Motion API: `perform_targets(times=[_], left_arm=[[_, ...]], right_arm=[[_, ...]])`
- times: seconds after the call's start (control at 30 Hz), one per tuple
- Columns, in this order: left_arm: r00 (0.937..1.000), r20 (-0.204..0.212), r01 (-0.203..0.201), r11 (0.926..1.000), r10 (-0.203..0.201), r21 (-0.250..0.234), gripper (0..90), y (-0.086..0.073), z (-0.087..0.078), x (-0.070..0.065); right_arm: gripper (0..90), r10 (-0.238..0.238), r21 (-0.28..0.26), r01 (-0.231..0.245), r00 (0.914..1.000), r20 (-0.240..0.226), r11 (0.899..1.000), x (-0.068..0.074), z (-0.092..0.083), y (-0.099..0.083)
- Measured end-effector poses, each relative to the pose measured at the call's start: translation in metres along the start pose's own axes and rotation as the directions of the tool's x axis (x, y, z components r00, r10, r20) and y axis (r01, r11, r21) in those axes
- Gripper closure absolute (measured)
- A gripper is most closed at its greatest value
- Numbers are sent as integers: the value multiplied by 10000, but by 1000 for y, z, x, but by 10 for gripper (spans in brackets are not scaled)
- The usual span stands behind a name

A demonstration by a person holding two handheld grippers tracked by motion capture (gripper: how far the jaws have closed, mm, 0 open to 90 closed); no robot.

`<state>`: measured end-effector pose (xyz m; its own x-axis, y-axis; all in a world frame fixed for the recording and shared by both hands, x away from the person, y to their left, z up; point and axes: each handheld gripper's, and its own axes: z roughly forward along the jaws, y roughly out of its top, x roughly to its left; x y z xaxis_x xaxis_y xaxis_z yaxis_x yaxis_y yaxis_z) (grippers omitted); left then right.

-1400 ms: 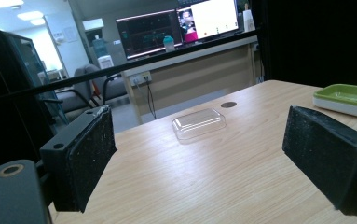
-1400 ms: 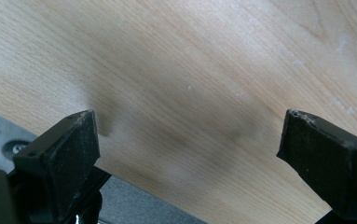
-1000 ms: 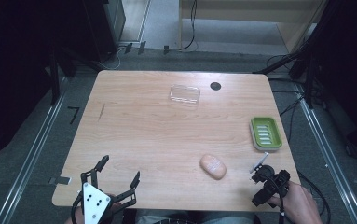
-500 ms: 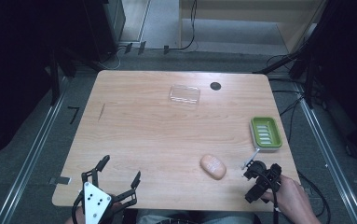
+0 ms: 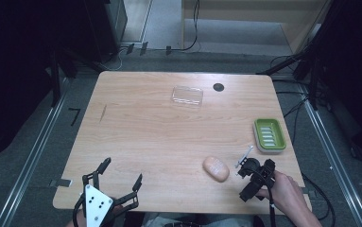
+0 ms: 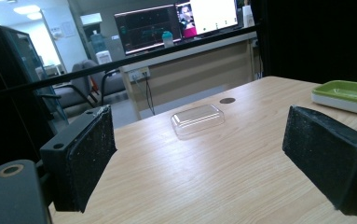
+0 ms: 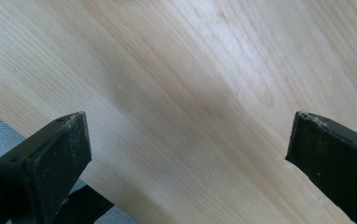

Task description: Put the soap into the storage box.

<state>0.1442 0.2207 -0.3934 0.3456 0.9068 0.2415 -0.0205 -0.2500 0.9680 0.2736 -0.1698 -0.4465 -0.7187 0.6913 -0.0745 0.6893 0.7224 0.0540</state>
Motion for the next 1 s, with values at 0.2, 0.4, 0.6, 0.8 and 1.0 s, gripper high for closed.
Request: perform_targets(times=[0.2, 0.4, 0.6, 0.8, 1.0], left_arm=[[10000, 62, 13, 10000, -13, 30, 99, -1, 3, 0], [9999, 119, 45, 10000, -45, 14, 99, -1, 5, 1], [9999, 117, 16, 10000, -16, 22, 99, -1, 5, 1], [9999, 119, 19, 10000, -19, 3, 99, 0, 4, 0], [10000, 58, -16, 10000, 16, -6, 99, 0, 1, 0]], right_arm=[[0, -86, -173, 85, 10000, -50, 9998, 1, -4, 11], [0, -135, -195, 133, 9998, -127, 9997, 2, -7, 20], [0, -227, -165, 223, 9995, -240, 9996, 5, -6, 32], [0, -368, -297, 358, 9988, -336, 9989, 8, -7, 42], [0, -576, -297, 563, 9974, -436, 9980, 14, -7, 56]])
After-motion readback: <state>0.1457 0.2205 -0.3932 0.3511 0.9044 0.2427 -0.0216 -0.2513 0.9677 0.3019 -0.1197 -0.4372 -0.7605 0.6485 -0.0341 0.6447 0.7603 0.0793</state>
